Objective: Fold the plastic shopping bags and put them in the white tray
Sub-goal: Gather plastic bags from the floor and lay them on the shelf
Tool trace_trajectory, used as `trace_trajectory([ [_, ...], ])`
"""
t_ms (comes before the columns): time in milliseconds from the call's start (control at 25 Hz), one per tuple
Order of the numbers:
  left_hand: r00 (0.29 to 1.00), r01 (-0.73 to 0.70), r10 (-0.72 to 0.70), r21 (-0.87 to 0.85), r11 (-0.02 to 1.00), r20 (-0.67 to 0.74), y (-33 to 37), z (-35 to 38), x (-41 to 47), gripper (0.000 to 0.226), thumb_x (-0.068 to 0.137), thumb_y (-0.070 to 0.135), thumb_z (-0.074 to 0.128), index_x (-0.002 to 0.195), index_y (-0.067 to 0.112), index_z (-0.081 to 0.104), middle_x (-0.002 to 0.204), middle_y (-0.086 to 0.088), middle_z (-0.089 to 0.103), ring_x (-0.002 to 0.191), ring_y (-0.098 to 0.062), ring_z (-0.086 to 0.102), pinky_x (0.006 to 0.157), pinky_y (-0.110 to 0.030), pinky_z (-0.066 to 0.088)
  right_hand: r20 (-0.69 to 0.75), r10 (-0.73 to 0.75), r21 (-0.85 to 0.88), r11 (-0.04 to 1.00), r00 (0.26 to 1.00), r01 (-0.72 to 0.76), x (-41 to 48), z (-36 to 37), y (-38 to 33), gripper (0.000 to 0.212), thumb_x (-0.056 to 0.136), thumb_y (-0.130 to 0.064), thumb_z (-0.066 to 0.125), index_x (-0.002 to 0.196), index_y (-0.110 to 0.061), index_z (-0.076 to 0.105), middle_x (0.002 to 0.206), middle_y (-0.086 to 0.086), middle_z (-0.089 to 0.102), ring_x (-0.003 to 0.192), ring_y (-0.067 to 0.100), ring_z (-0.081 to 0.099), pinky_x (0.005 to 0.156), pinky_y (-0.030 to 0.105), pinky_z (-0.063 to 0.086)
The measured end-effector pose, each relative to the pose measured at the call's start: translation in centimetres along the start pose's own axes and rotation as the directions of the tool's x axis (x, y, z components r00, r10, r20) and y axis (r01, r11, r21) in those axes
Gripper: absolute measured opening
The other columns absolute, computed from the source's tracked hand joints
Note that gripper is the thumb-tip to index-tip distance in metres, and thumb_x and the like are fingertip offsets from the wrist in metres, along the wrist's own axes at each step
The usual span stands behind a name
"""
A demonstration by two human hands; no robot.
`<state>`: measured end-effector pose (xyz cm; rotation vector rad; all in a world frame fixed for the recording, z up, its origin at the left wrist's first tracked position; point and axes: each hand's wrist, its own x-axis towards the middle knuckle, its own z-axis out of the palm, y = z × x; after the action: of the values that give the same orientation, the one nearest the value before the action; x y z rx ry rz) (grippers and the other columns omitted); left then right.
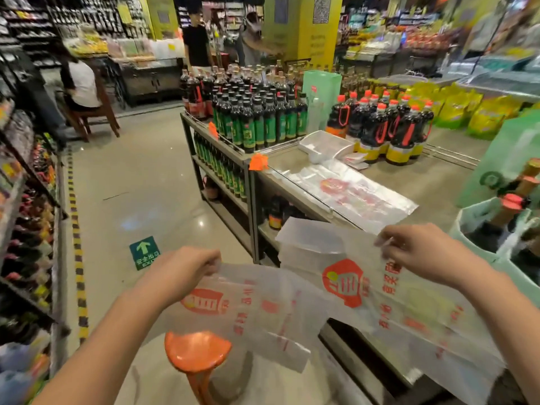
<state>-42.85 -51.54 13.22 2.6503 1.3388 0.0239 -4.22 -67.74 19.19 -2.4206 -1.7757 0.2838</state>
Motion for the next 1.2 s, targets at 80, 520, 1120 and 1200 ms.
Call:
trace_trajectory([
  [80,0.999,-0.048,0.048,0.015,0.999,0.0,-1.1,-1.2,4.1,0.017,0.097,0.033,0.05,0.08,0.031,0.048,0.082,0.012,0.058,0.075,-0.007,0.059,0.061,-0.03,0.051,-0.026,0.03,0.029,0.999,0.999,-0.029,2.8,-0.8,-0.5,0.014,0.091,-0.025,0.06,0.095,-0.038,0.064,0.079,-0.024,0.071,0.084,0.004,0.067,0.083,0.035,0.054],
  [520,0.917,-0.398,0.398,0.014,0.917,-0.034,-3.3,-7.2,27.6,0.017,0.098,0.025,0.049,0.09,0.04,0.049,0.092,0.013,0.059,0.085,-0.013,0.062,0.074,-0.041,0.055,-0.181,0.241,0.156,0.964,0.954,-0.214,15.3,-6.1,-0.7,0.013,0.094,-0.019,0.064,0.094,-0.032,0.068,0.081,-0.018,0.074,0.079,-0.001,0.069,0.085,0.03,0.053],
  [1120,0.812,-0.516,0.565,0.272,0.812,-0.147,5.6,-7.6,49.8,0.045,0.082,-0.009,0.056,0.098,0.033,0.059,0.085,0.025,0.051,0.089,-0.01,0.059,0.077,-0.029,0.03,-0.148,0.252,0.141,0.962,0.956,-0.232,32.7,-6.8,14.4,0.01,0.095,-0.022,0.062,0.089,-0.03,0.061,0.082,-0.019,0.059,0.085,0.015,0.061,0.08,0.033,0.05],
  [1200,0.82,-0.517,0.56,0.269,0.813,-0.117,6.6,-7.6,51.2,0.049,0.084,-0.01,0.052,0.102,0.035,0.058,0.092,0.023,0.056,0.093,-0.008,0.057,0.079,-0.029,0.03,-0.133,0.235,0.166,0.963,0.963,-0.212,34.6,-6.4,15.8,0.013,0.095,-0.023,0.063,0.087,-0.032,0.058,0.082,-0.017,0.058,0.078,0.01,0.058,0.073,0.029,0.045],
])
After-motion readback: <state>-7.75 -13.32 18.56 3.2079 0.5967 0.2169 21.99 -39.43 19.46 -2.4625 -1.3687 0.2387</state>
